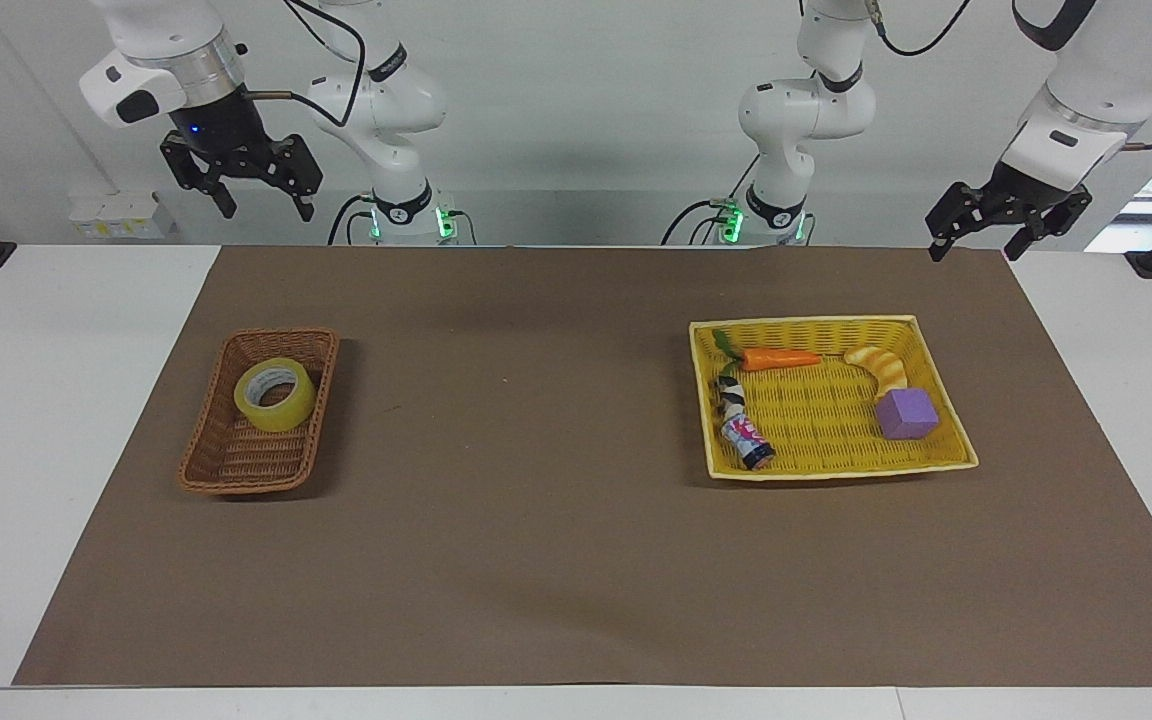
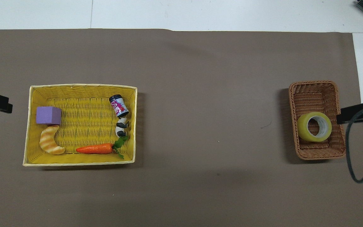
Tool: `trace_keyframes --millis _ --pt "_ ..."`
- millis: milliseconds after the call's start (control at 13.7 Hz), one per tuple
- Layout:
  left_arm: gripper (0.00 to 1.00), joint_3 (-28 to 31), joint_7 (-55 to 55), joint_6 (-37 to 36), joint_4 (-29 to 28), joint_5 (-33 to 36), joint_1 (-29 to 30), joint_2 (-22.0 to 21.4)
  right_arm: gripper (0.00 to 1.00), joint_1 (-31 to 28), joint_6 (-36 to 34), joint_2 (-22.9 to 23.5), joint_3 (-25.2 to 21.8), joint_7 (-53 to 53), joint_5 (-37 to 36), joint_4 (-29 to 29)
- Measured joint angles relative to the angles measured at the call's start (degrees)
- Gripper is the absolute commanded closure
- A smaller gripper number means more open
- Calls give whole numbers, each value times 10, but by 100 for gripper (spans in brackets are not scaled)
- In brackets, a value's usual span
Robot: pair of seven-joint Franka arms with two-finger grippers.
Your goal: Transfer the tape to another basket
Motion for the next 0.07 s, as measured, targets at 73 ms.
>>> trace_keyframes --millis 73 --pt "0 0 0 0 0 0 0 0 0 0 0 0 0 0 0 0"
